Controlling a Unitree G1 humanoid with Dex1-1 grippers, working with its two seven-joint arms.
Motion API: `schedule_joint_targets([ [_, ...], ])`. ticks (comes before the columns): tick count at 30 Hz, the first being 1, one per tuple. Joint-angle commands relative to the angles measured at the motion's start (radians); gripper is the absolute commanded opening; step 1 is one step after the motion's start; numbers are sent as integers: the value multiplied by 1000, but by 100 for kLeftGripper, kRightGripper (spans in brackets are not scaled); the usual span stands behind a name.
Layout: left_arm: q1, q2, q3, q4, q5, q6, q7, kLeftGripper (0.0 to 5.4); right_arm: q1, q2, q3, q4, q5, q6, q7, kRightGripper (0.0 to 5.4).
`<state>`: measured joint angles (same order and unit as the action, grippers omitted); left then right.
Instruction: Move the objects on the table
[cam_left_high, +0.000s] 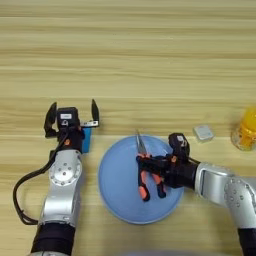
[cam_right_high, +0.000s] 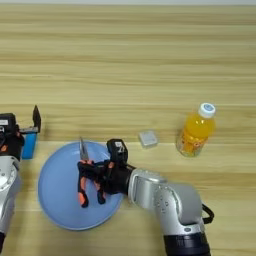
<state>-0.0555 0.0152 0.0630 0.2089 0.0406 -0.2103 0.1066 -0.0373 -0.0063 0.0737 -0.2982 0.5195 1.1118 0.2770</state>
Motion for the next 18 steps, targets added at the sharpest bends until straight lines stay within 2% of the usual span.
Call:
schedule_joint_targets([
  [1,-2,4,-2,0,12,11,4,540,-23,-3,-12,-19,16,14,-8,227],
  [18,-3,5,-1,2,11,10,4,540,-51,-10,-45,-20,30,22,-15,225],
])
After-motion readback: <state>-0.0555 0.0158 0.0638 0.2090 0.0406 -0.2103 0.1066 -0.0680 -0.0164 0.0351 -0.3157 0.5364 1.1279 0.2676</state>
